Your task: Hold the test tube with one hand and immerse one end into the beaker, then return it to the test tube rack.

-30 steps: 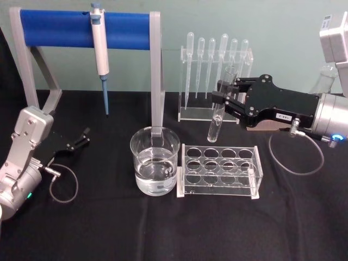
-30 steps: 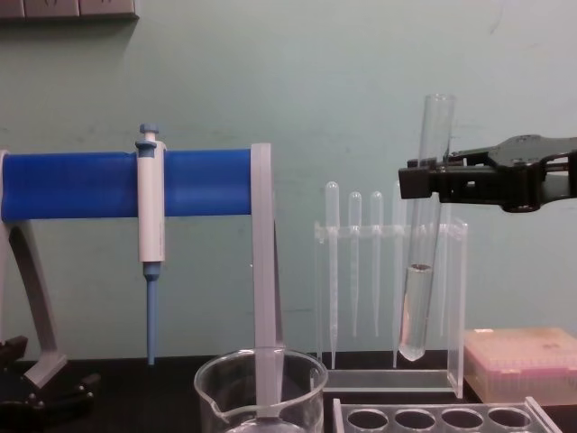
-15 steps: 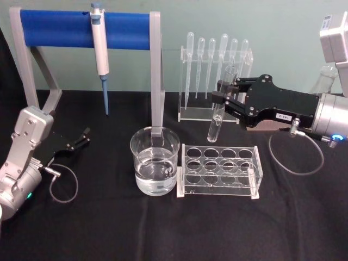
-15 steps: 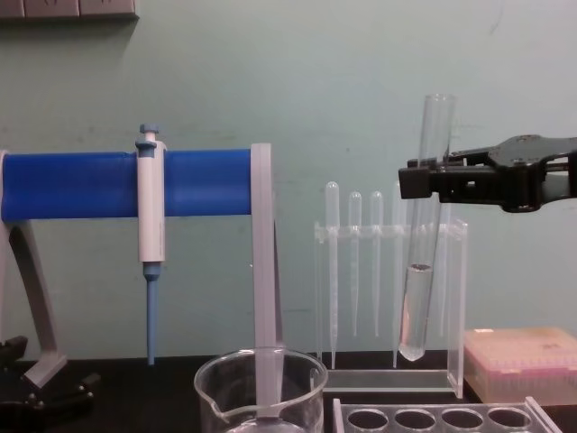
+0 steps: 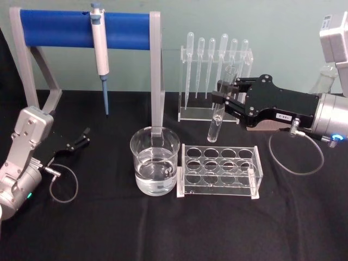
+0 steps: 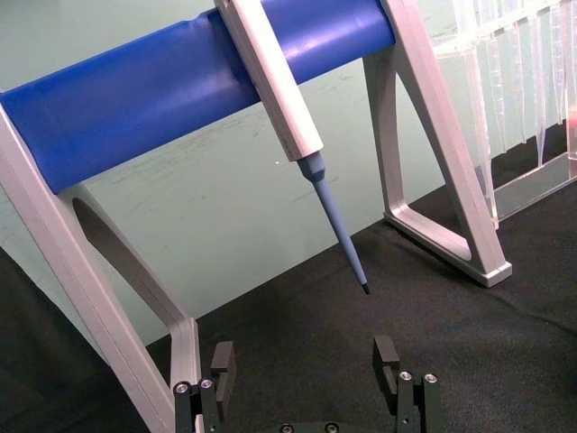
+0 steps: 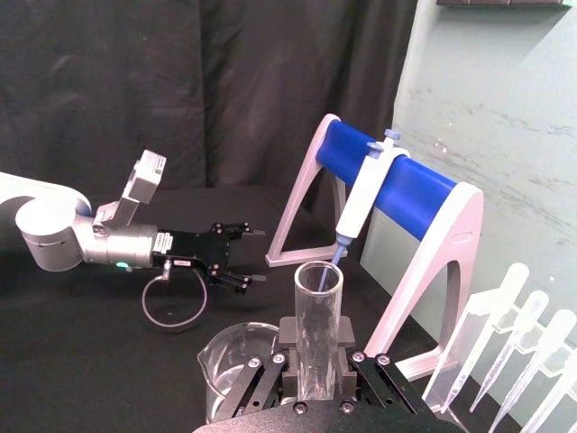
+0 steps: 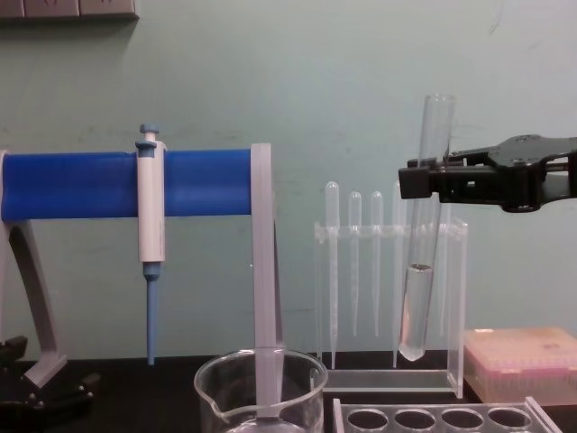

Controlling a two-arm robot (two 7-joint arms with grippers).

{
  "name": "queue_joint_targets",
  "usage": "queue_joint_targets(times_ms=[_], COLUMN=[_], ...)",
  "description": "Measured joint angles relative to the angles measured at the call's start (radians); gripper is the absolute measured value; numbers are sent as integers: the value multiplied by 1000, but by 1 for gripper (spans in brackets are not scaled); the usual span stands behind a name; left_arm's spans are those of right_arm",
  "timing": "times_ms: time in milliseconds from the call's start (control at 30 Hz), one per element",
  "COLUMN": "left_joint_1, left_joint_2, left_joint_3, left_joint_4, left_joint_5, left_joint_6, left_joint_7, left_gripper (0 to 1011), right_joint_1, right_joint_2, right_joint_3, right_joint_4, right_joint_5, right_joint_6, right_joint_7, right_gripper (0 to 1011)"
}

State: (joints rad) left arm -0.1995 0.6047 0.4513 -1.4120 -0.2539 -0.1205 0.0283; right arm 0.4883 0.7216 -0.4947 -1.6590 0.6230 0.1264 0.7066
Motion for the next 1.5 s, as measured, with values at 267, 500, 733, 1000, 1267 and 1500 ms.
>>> queue_joint_targets(times_ms=[267, 500, 733, 1000, 1267, 1500], left_joint_1=[0, 0, 0, 0, 0, 0], left_joint_2=[0, 0, 0, 0, 0, 0], left_joint_3=[0, 0, 0, 0, 0, 0], left_joint_4=[0, 0, 0, 0, 0, 0], left_joint_5=[0, 0, 0, 0, 0, 0], left_joint_6=[0, 0, 0, 0, 0, 0], left_joint_7=[0, 0, 0, 0, 0, 0], left_gripper=[1000, 1000, 1000, 1000, 1000, 1000], right_joint_1=[11, 34, 62, 94, 121, 134], right_joint_2=[-6, -19, -38, -74, -110, -132], right_joint_3=[-4, -13, -26, -64, -115, -146], right_joint_4=[3, 0, -6, -13, 3, 34], right_joint_5=[10, 28, 41, 47, 43, 26], right_joint_6=[0, 10, 17, 22, 25, 23], right_joint_7=[0, -7, -13, -12, -7, -7], right_gripper=[236, 236, 236, 236, 236, 236])
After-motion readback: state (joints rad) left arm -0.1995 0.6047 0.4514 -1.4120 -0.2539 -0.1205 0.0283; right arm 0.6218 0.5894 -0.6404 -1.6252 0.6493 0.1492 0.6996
